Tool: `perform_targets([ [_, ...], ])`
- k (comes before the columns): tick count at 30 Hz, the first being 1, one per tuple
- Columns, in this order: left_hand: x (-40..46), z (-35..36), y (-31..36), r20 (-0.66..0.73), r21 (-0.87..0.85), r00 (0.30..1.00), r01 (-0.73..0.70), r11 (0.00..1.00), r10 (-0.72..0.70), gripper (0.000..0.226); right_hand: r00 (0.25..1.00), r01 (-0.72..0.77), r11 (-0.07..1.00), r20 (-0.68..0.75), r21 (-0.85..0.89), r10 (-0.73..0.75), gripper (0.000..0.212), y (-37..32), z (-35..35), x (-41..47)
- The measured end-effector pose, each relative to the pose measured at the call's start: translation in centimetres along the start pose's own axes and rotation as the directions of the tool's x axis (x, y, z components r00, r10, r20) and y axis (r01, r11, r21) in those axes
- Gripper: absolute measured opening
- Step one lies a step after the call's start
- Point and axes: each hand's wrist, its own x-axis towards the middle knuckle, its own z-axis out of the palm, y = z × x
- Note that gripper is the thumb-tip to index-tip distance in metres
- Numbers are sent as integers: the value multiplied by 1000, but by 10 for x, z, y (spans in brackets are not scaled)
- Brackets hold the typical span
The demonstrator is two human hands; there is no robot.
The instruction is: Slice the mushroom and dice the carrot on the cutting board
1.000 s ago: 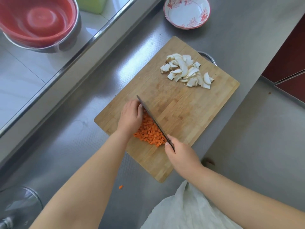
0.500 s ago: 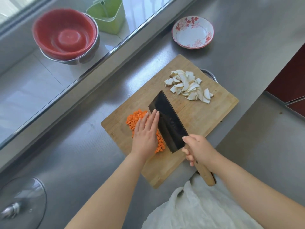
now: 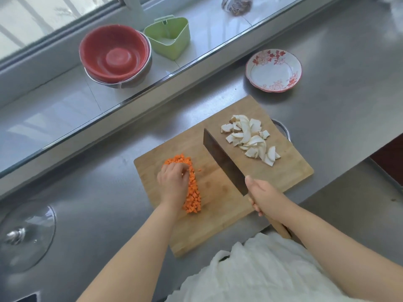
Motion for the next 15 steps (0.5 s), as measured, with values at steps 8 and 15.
perform_targets([
  [8, -16, -5, 23, 3, -51, 993, 122, 991, -122, 23, 993, 119, 753, 60, -647, -105, 55, 19, 18, 42],
  [15, -30, -3, 19, -13, -45, 996, 93, 995, -94, 19, 996, 83, 783, 72, -616, -48, 77, 28, 60, 70],
])
